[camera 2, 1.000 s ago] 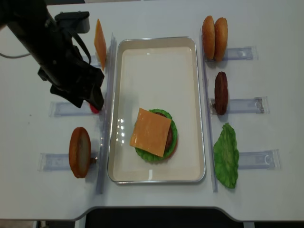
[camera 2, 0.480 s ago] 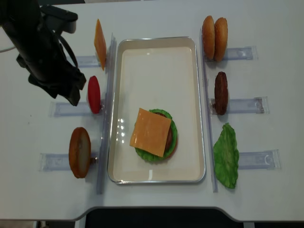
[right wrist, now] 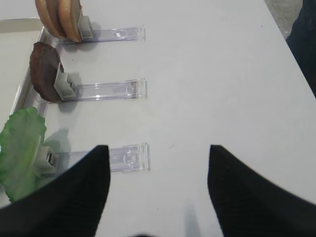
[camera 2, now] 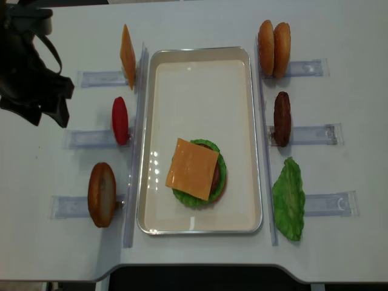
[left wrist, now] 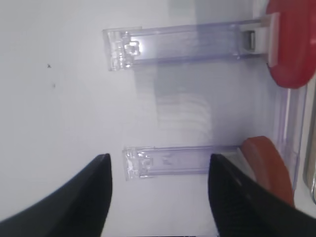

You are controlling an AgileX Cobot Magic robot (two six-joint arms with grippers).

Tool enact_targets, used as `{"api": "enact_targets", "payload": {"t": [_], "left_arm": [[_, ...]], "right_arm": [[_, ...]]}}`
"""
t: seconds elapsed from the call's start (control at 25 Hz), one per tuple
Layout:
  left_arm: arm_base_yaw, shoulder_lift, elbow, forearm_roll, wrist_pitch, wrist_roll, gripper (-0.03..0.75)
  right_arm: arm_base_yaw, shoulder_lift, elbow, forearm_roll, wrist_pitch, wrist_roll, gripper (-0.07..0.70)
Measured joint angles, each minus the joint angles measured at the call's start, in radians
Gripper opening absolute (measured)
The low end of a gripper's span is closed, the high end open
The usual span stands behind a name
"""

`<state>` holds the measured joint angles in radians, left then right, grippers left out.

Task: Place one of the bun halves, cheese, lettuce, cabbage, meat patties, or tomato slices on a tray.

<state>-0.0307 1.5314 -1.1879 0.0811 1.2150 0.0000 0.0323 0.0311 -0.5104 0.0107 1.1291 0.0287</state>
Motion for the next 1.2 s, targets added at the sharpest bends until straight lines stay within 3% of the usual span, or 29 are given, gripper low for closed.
{"api": "enact_targets", "payload": {"t": [0.32,0.68,1.2], "left_arm": [[0.121,0.0,0.0,-0.009,0.0,0.03,0.469],[0.125,-0.049,0.039,-0.048,0.0,0.037,0.464],[0.125,-0.438,0.243,-0.087,0.009,0.037,0.453]], "right_arm": [[0.0,0.0,0.0,0.0,0.0,0.0,0.416],[0.0,0.0,0.0,0.0,0.0,0.0,0.416],[0.0,0.0,0.0,0.0,0.0,0.0,0.416]]}}
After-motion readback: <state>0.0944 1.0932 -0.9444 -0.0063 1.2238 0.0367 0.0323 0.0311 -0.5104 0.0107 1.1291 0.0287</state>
